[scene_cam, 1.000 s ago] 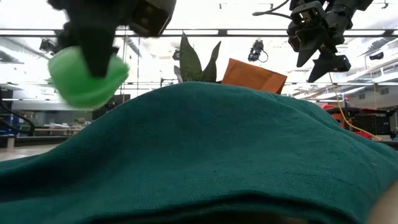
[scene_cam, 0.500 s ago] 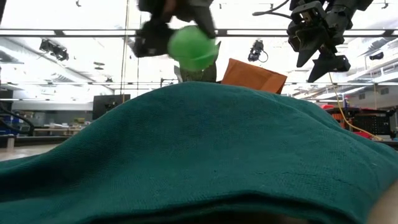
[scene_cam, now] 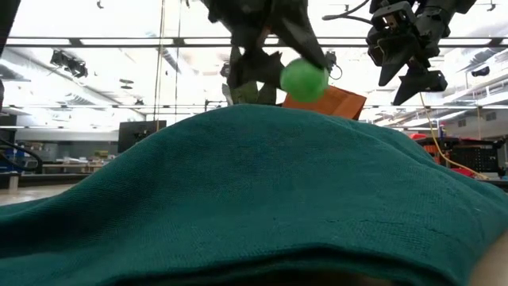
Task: Pick and placing Produce into tupperware
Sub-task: Put the green pear into the transparent bin
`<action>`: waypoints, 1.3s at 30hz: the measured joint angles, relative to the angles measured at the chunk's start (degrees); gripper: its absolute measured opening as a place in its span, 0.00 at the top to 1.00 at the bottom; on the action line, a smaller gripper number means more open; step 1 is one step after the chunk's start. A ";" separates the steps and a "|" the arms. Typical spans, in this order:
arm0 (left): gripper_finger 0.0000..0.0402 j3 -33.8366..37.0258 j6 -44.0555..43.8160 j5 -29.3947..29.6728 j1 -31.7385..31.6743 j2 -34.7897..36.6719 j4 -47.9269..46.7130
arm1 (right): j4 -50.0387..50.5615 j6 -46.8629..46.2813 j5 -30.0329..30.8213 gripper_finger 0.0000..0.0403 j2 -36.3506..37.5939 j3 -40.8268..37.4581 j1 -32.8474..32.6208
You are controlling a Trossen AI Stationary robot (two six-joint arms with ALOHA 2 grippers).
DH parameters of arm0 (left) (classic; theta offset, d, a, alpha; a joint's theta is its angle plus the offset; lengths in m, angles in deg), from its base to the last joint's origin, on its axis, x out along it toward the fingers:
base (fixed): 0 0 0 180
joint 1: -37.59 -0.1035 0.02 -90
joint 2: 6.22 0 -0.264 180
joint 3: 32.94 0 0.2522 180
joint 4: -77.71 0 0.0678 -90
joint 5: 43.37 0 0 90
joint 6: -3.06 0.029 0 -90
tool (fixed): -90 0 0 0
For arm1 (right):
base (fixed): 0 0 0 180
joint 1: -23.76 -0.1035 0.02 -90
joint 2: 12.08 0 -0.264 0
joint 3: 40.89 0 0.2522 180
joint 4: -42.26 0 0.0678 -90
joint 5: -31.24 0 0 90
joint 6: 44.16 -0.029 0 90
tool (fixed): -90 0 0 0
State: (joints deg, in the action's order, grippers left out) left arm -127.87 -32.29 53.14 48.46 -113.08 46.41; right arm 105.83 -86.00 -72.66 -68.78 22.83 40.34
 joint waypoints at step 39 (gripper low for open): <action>0.43 0.02 7.90 12.34 2.62 -11.45 8.12 | 0.36 0.49 -0.02 0.50 -0.01 0.00 -0.02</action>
State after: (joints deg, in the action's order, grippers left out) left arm -127.84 -24.38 65.48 51.09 -124.53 54.53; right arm 106.19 -85.51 -72.68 -68.80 22.83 40.32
